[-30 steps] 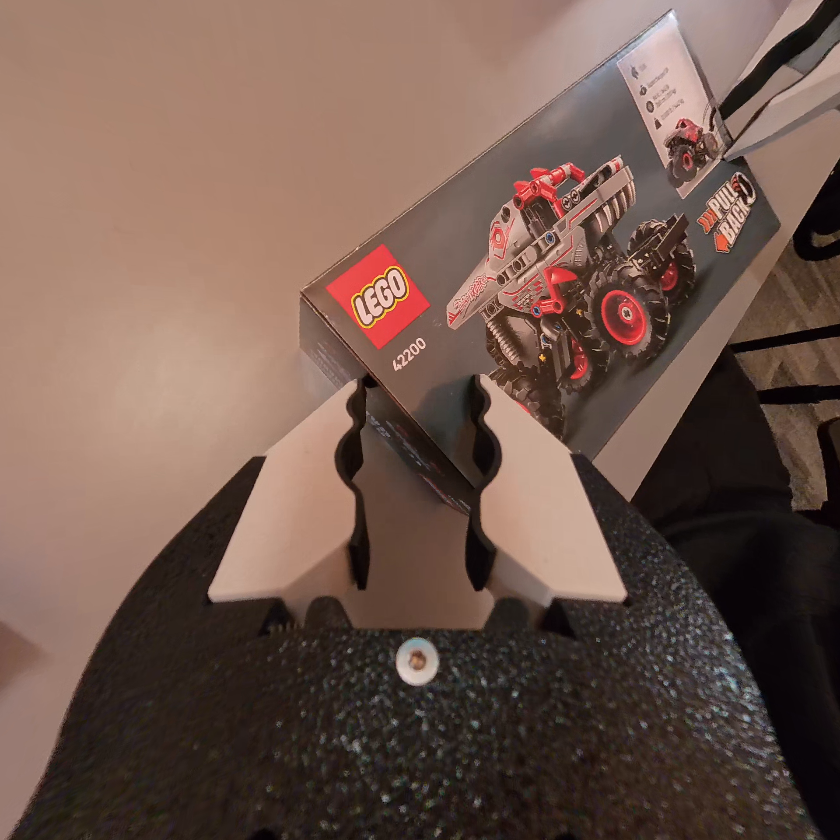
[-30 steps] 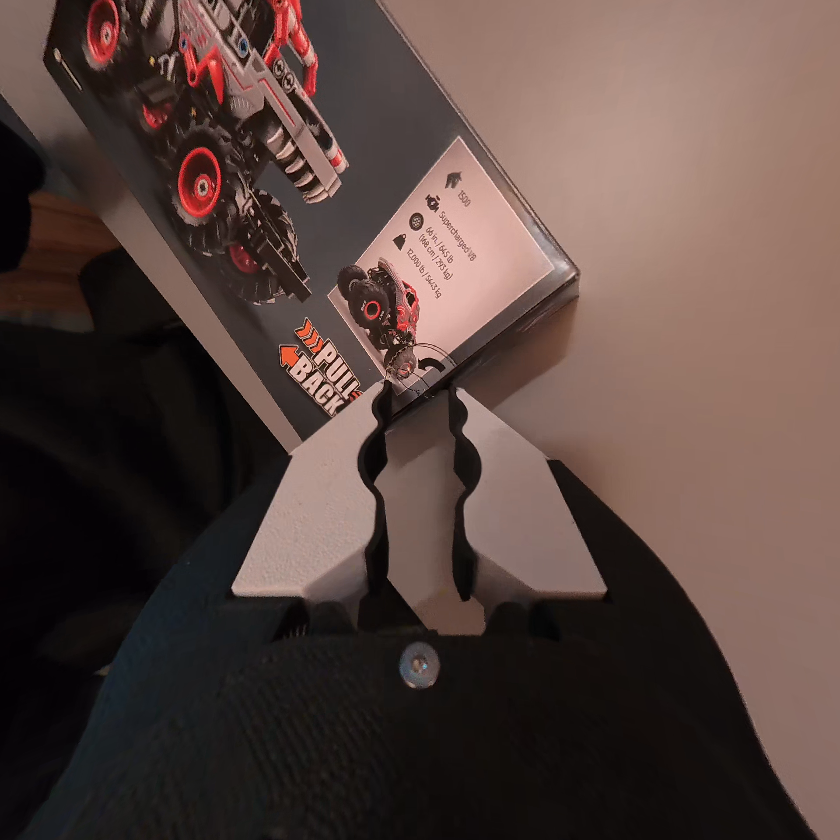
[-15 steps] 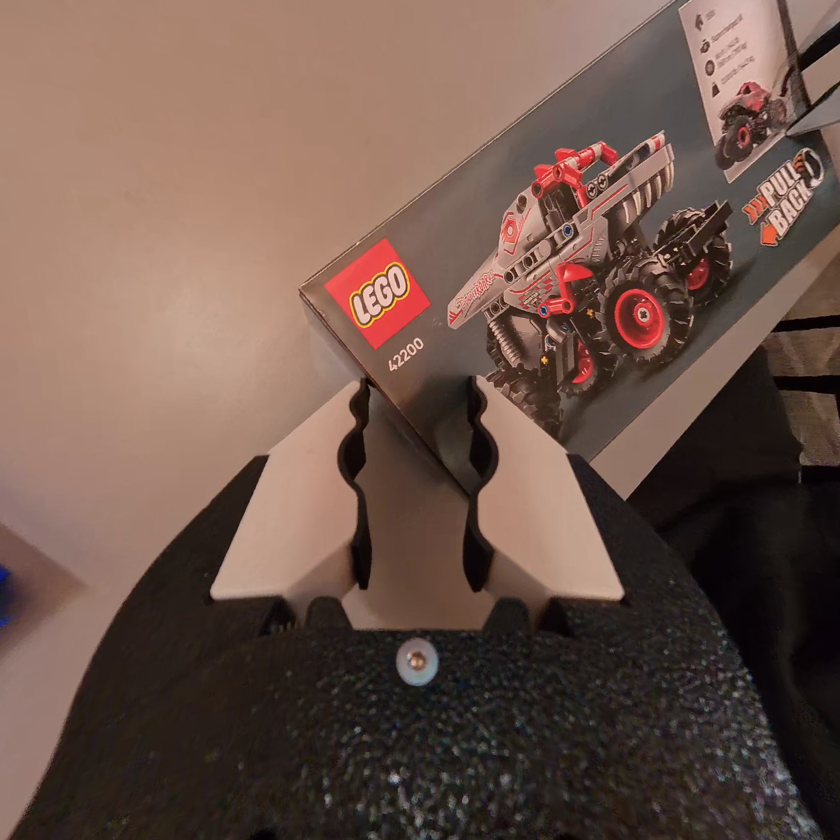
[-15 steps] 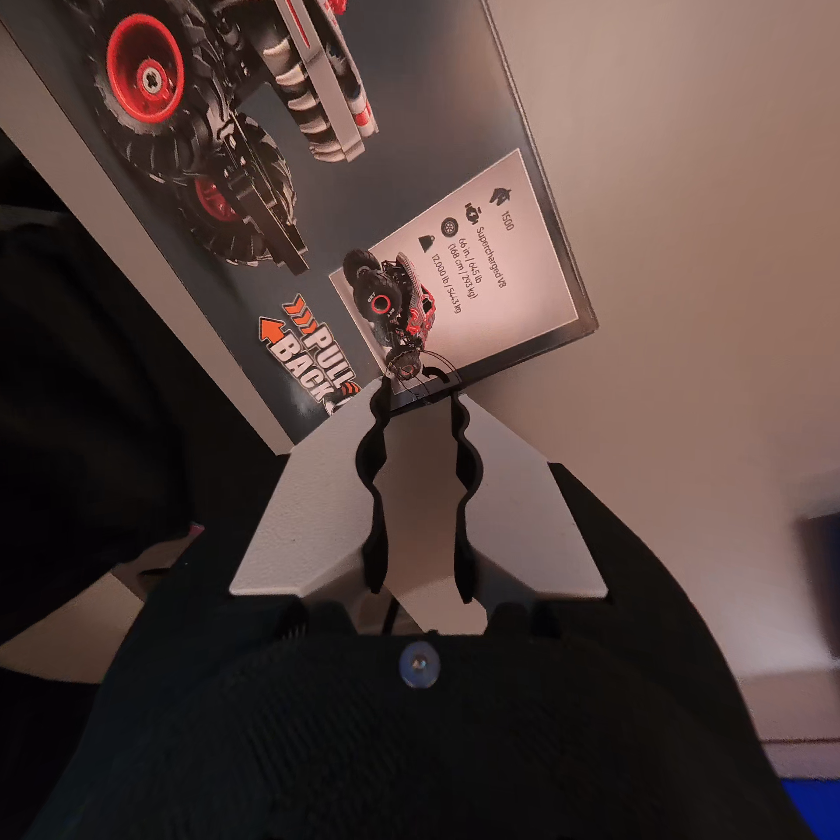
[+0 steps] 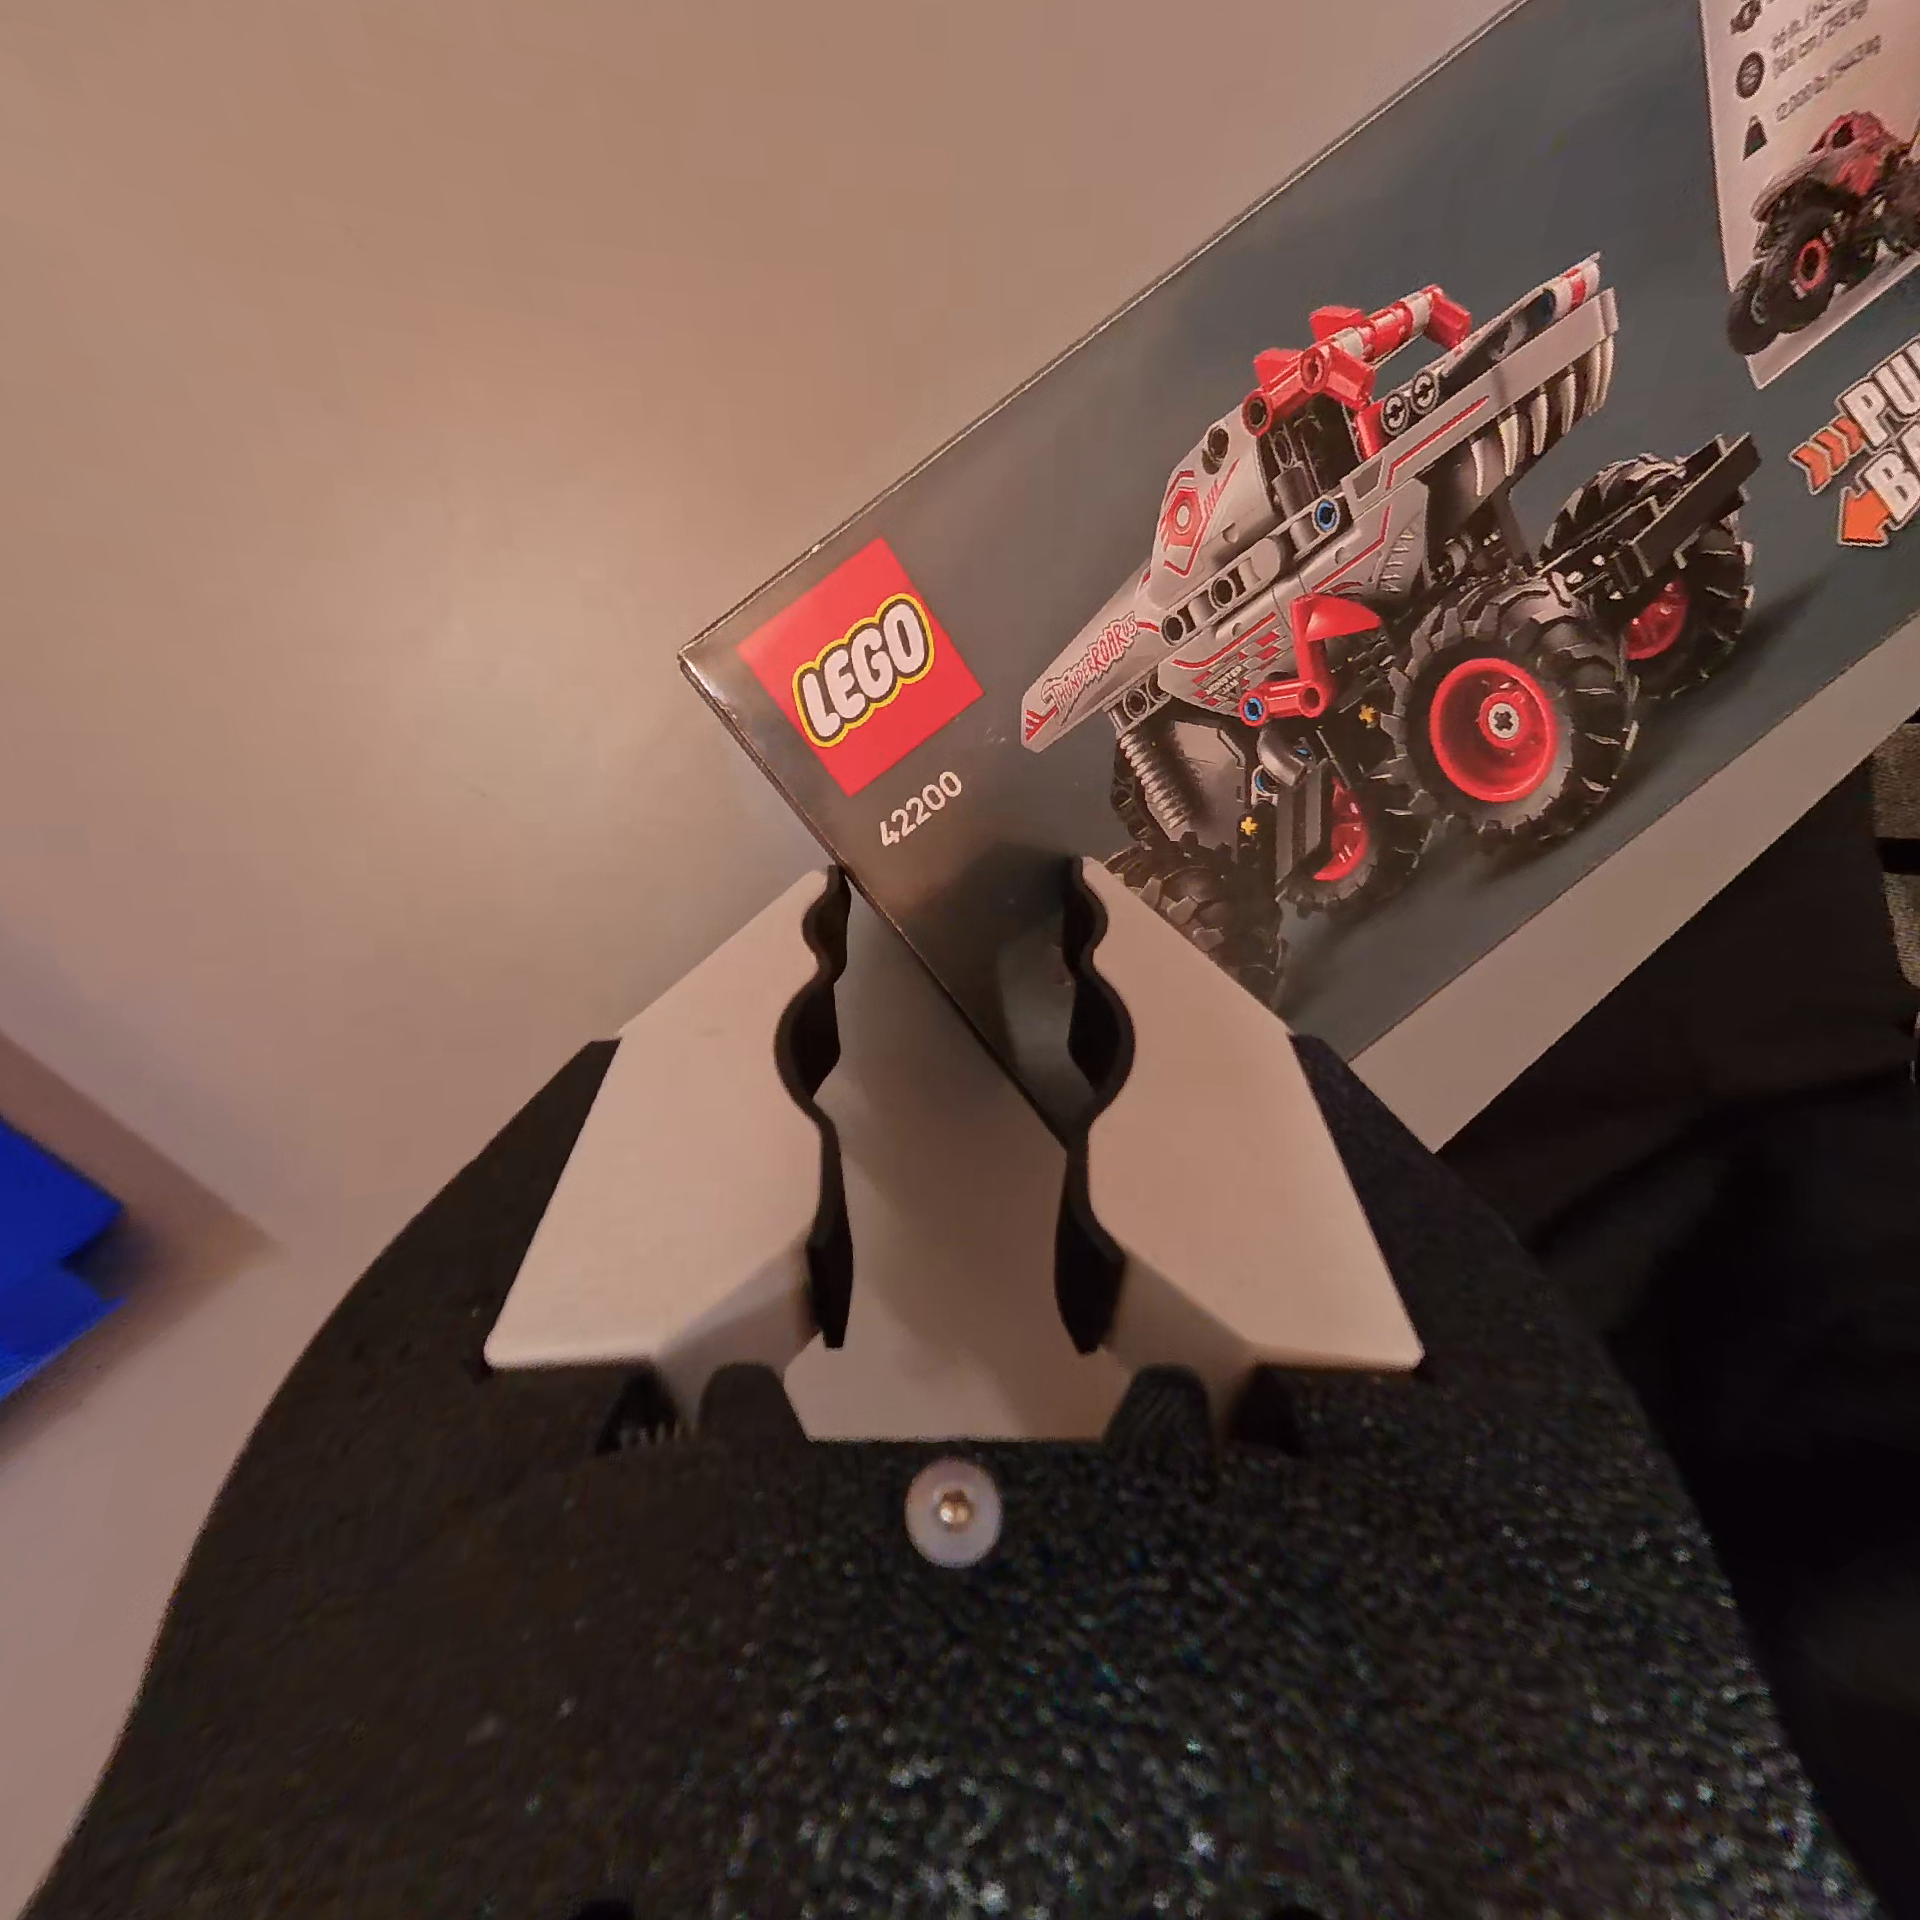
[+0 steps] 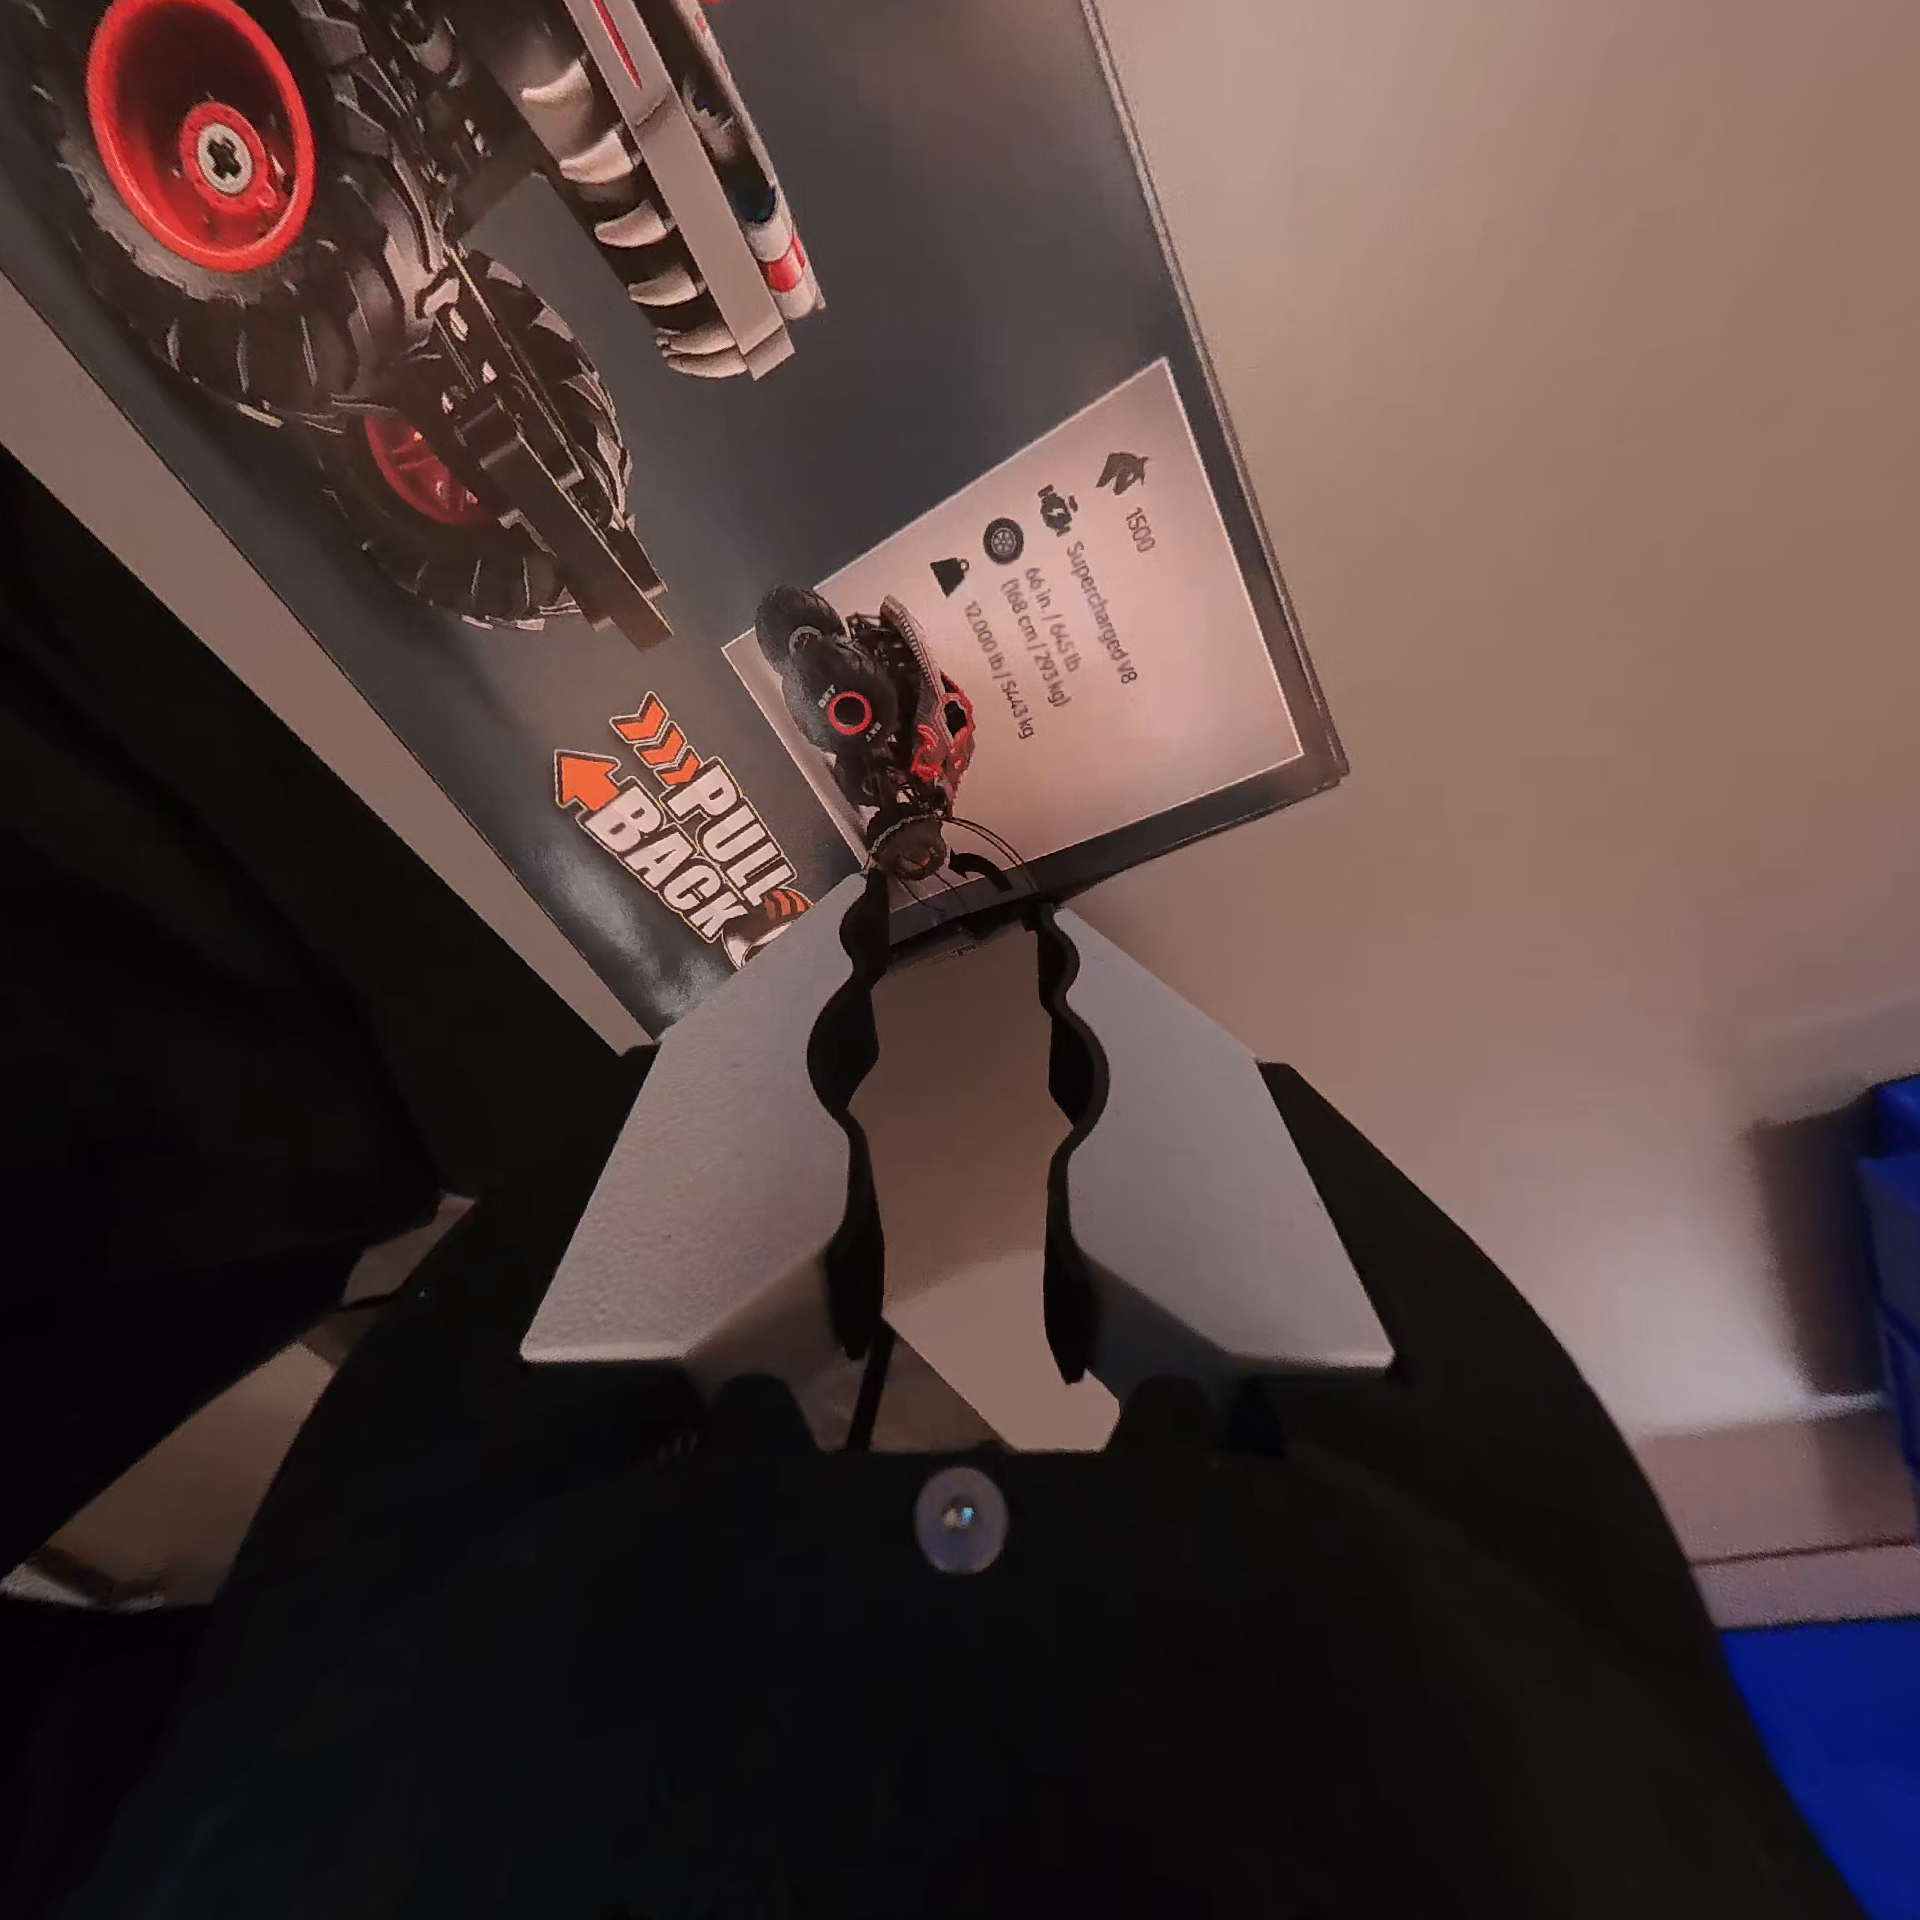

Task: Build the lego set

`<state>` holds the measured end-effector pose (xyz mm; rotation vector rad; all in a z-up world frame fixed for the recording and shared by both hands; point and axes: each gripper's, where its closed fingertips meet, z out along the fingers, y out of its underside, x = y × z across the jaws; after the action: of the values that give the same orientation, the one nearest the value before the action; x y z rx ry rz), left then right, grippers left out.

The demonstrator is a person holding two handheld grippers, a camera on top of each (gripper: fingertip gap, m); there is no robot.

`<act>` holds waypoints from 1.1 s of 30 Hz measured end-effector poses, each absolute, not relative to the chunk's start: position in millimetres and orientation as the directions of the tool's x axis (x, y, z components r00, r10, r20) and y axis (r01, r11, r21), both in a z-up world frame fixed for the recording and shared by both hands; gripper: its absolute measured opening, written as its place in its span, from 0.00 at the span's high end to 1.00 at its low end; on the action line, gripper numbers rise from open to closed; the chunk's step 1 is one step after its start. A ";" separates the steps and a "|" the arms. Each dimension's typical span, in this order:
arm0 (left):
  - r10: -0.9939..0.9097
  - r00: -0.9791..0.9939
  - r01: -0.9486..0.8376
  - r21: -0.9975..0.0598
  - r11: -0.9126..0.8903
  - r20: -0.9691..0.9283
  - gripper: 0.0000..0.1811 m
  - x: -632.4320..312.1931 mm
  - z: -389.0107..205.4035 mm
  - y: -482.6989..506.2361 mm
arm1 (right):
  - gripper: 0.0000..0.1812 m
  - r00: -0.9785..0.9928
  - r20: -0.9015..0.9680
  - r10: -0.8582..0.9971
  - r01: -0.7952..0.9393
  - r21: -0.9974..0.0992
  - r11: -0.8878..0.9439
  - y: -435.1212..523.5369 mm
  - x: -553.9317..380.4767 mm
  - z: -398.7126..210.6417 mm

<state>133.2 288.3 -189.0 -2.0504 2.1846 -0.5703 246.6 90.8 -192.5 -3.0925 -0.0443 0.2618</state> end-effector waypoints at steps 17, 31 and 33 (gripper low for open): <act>-0.975 -0.136 -0.931 -0.360 0.065 0.176 0.78 133.5 -189.6 288.8 | 0.86 1.000 0.019 0.015 0.015 -0.028 -0.999 91.0 245.7 -194.5; -0.974 -0.098 -0.921 -0.390 0.011 0.203 0.80 134.1 -186.3 293.7 | 1.00 0.937 0.314 -0.151 -0.034 -0.348 -0.937 126.6 288.0 -168.0; -0.972 -0.105 -0.930 -0.368 0.021 0.211 0.80 134.9 -185.6 294.5 | 0.87 0.952 0.260 -0.161 -0.056 -0.370 -0.928 124.5 308.9 -145.8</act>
<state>134.9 294.5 -185.6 -2.0320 2.1704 -0.6435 308.9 124.5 -145.8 -2.7411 0.1577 -0.4068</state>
